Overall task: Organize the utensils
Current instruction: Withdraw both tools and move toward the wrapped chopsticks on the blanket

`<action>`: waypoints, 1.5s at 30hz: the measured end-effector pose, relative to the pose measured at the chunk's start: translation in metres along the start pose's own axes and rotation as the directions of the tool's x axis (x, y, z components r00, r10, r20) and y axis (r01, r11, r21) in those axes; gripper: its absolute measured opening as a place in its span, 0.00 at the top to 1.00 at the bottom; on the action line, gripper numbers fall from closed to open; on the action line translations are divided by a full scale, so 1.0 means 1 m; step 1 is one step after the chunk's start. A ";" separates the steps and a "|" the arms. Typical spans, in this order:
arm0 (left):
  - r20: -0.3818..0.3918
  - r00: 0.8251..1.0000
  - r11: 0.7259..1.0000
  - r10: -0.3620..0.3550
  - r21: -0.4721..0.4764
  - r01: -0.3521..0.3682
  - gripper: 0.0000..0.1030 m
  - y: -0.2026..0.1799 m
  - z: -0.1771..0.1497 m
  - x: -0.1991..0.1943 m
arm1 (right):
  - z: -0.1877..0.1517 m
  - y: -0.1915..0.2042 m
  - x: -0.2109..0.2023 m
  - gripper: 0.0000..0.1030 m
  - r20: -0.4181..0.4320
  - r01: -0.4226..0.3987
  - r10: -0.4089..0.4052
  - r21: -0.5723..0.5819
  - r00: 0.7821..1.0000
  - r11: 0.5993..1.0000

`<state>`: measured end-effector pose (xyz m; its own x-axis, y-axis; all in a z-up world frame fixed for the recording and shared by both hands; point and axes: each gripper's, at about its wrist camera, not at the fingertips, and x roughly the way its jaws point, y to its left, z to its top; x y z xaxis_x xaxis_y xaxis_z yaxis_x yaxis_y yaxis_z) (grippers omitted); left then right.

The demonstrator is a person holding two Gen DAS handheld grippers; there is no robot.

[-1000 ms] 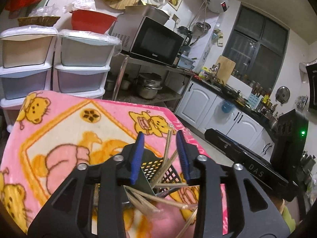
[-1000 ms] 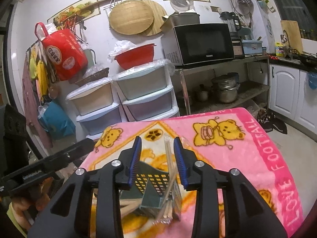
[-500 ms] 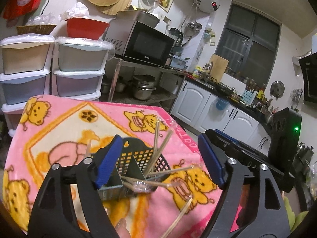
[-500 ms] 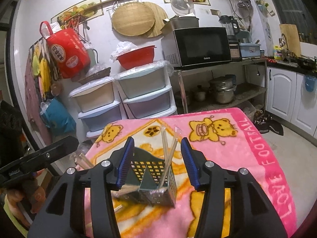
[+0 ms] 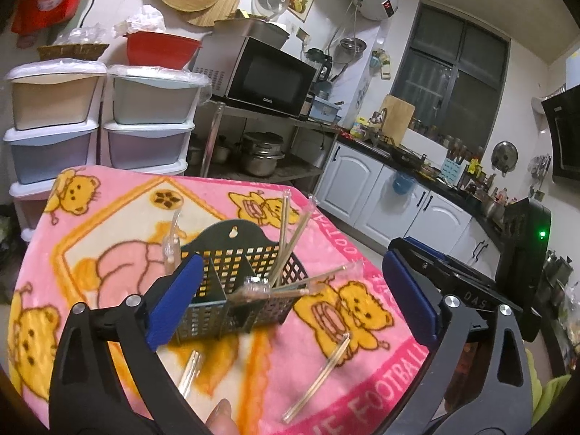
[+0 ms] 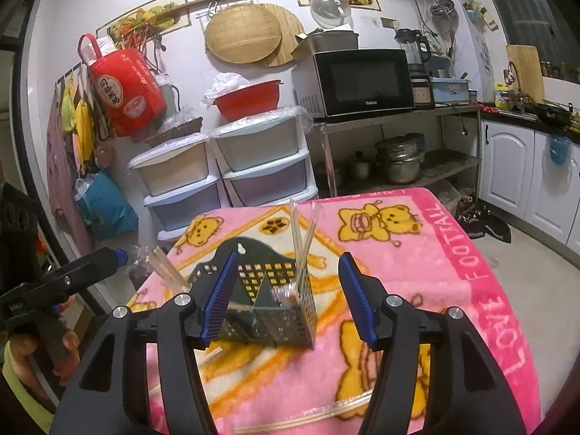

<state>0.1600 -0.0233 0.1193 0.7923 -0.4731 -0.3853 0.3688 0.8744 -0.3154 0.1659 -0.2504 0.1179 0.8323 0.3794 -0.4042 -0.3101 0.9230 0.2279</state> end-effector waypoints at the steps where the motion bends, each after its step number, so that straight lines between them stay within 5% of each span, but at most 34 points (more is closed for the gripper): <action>1: -0.001 1.000 1.000 0.001 0.000 -0.001 0.11 0.000 -0.002 -0.002 | -0.003 0.000 -0.001 0.45 -0.003 0.001 -0.001 -0.001 1.000 1.000; 16: -0.024 0.999 0.998 0.044 -0.046 -0.045 0.11 0.021 -0.025 -0.017 | -0.032 0.002 -0.001 0.43 -0.065 0.008 -0.007 0.008 0.998 1.000; 45: -0.229 0.967 0.987 0.110 -0.089 -0.134 0.11 0.058 -0.090 0.023 | -0.084 -0.024 0.023 0.41 -0.210 0.064 -0.056 0.033 0.976 0.997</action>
<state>0.1554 0.0069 0.0142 0.6959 -0.3859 -0.6057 0.2149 0.9166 -0.3371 0.1534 -0.2583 0.0289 0.7330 0.3324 -0.5935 -0.2410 0.9428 0.2304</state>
